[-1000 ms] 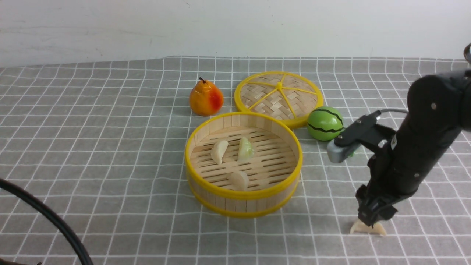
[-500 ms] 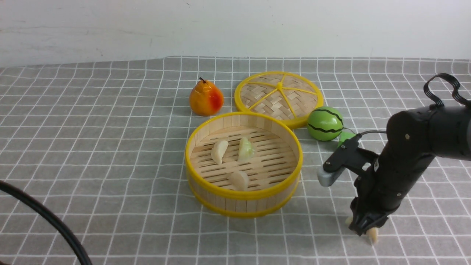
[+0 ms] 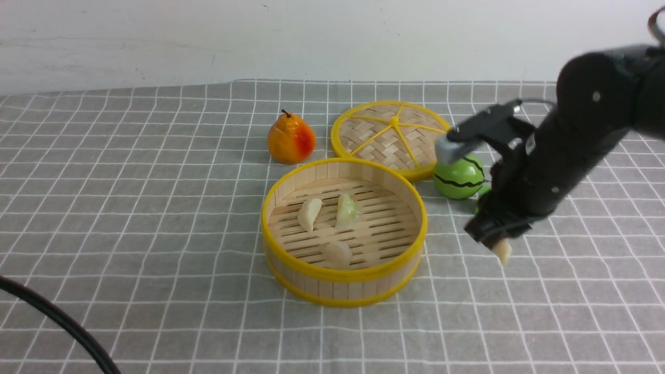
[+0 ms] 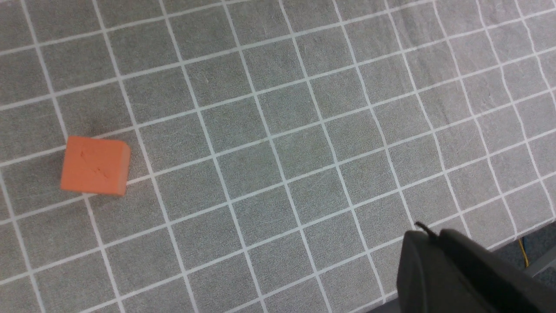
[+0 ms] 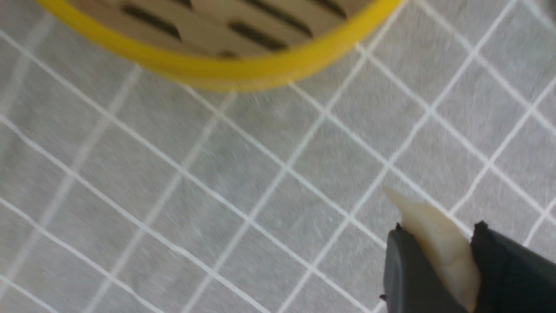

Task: Put the dumplings into the steamer on the table with the grey tablecloth.
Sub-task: 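Place the dumpling in the bamboo steamer basket with the right gripper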

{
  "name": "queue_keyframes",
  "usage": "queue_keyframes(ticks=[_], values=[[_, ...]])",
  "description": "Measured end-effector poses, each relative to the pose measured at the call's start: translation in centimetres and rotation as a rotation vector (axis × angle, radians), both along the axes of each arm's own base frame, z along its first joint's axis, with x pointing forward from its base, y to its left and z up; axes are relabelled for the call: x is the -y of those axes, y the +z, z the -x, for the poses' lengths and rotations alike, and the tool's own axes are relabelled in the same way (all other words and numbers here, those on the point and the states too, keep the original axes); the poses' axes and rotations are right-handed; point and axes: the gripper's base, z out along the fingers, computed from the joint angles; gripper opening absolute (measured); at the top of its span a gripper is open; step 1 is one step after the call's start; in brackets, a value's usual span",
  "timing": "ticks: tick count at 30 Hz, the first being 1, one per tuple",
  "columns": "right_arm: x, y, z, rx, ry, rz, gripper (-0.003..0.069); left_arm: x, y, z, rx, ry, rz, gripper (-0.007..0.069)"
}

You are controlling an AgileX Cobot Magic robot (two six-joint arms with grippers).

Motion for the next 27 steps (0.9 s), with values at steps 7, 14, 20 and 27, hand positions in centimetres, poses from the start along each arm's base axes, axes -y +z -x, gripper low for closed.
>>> queue_keyframes(ticks=[7,14,20,27], values=[[-4.5,3.4,-1.0,0.065,0.036,-0.172,0.0178,0.0,0.0,0.0,0.001,0.0,-0.002,0.0029],[-8.0,1.0,-3.1,0.04,0.054,-0.197,0.0178,0.0,0.0,0.0,0.0,0.0,-0.002,0.0037],[-8.5,-2.5,-5.3,0.03,0.01,-0.099,0.0178,0.0,0.0,0.0,0.0,0.0,-0.002,0.004],[-9.0,-5.8,-7.0,0.045,-0.033,-0.083,0.0178,0.0,0.0,0.0,0.0,0.0,-0.002,0.0051]])
